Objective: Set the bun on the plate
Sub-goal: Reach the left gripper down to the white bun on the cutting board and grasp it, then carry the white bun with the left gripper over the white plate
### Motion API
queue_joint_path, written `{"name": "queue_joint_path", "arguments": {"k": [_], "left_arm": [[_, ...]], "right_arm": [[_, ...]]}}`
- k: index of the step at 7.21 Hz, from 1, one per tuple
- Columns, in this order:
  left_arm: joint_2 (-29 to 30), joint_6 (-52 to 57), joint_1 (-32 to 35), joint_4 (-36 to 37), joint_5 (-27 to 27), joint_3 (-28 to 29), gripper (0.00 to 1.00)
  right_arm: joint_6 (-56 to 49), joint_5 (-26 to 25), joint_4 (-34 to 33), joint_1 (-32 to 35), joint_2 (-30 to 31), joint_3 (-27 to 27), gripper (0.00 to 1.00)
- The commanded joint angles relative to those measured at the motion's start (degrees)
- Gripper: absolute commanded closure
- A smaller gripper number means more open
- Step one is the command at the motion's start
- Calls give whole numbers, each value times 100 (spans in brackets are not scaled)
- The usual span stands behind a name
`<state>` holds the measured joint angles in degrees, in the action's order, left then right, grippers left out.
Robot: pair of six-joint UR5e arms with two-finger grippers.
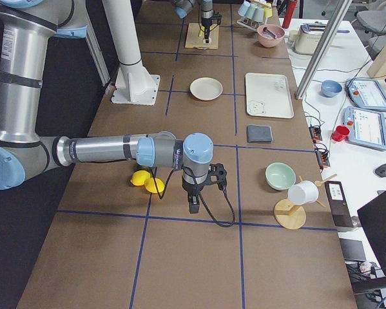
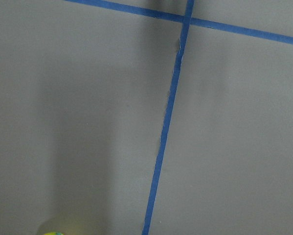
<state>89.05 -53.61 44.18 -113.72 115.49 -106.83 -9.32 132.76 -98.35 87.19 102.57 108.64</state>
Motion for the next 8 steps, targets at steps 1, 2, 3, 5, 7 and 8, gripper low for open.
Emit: {"name": "queue_joint_path", "arguments": {"k": [1, 2, 3, 5, 7, 8], "left_arm": [[1369, -629, -328, 1511, -9, -181, 71], [2309, -1095, -879, 2302, -18, -33, 71], [3102, -1569, -1050, 2554, -201, 326, 71], [4149, -2300, -1611, 2478, -631, 1036, 68], [5014, -2672, -1965, 2260, -992, 2030, 68], [5034, -2673, -1975, 1805, -1011, 2234, 48]], "right_arm": [[0, 74, 0, 0, 0, -9, 0], [0, 83, 0, 0, -9, -18, 0], [0, 84, 0, 0, -9, -27, 0], [0, 84, 0, 0, -18, -35, 0], [0, 84, 0, 0, -18, -62, 0], [0, 84, 0, 0, -26, -62, 0]]}}
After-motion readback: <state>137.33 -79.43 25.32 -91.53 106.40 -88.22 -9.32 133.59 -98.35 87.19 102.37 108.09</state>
